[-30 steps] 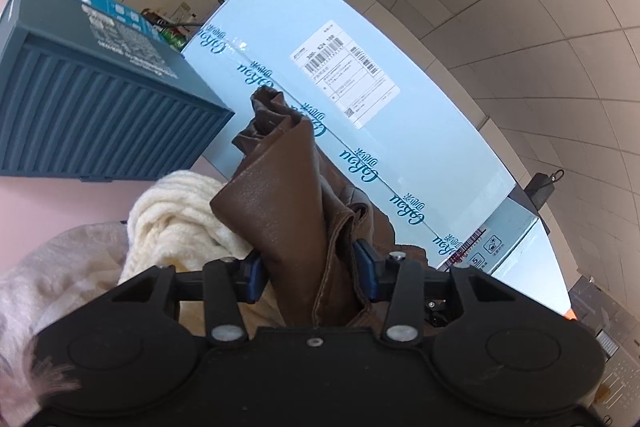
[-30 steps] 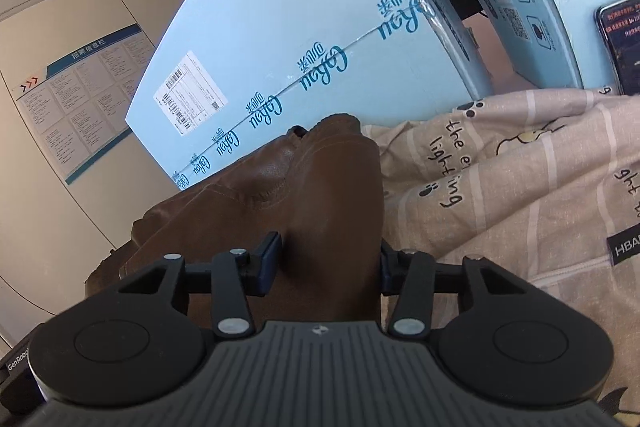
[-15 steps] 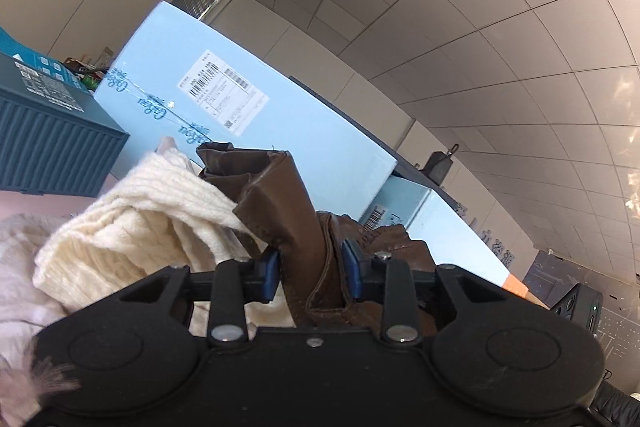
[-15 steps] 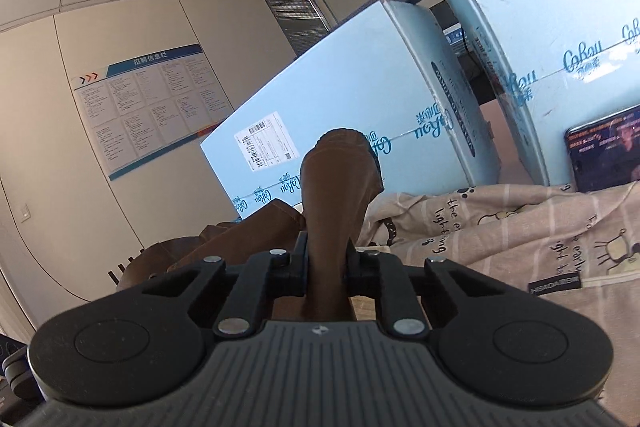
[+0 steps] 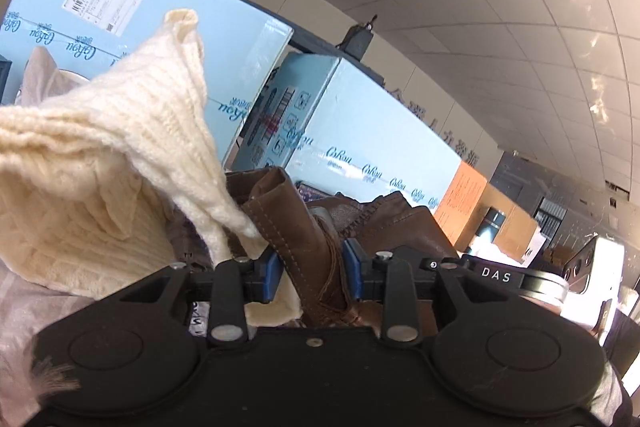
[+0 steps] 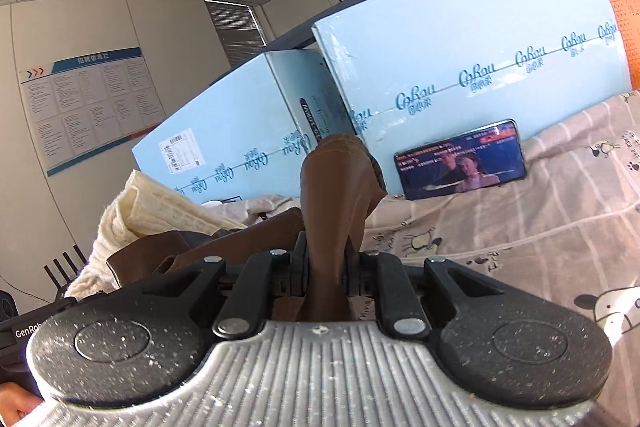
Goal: Fold clothes
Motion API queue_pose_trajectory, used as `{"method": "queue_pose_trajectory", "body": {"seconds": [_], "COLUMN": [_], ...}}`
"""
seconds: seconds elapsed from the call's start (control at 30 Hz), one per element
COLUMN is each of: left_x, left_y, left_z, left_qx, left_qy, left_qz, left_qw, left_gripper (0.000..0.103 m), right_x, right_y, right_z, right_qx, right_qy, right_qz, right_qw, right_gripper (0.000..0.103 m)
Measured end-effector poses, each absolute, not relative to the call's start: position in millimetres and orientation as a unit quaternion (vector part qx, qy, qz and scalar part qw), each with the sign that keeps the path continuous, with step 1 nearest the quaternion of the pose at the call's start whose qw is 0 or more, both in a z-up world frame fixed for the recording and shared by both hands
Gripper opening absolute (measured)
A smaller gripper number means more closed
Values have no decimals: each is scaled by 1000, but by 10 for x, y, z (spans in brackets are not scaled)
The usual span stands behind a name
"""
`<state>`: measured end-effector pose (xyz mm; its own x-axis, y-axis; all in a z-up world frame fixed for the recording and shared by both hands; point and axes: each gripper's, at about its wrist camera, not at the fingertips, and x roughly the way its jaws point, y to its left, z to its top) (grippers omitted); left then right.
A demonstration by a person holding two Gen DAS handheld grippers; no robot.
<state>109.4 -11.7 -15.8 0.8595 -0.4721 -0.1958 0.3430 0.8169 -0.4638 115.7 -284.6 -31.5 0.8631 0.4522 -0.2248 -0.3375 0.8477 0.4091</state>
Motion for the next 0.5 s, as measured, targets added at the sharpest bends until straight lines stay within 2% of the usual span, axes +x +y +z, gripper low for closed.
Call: {"method": "queue_pose_trajectory", "body": {"seconds": [0.07,0.17,0.23,0.33,0.5], "left_x": [1146,1184,1144,1095,1160], "left_y": [-161,-154,-77,123,431], "left_z": [-202,-218,-178,-61,54], "left_qx": [-204,-204,-213,-217,-216], "left_qy": [177,186,160,107,79], "left_qz": [-214,-204,-185,-130,-6], "left_qw": [939,939,946,962,973], "left_gripper": [42,63,85,96,100], "right_x": [1191,1233,1252,1244,1188], "right_y": [-2932,-3038,-3085,-3133,-3260], "right_z": [-403,-478,-503,-517,-518], "right_qx": [191,202,210,211,220], "right_qy": [171,182,185,186,184], "right_qz": [193,176,171,163,148], "right_qw": [947,946,945,946,946], "right_gripper": [12,12,12,12,12]}}
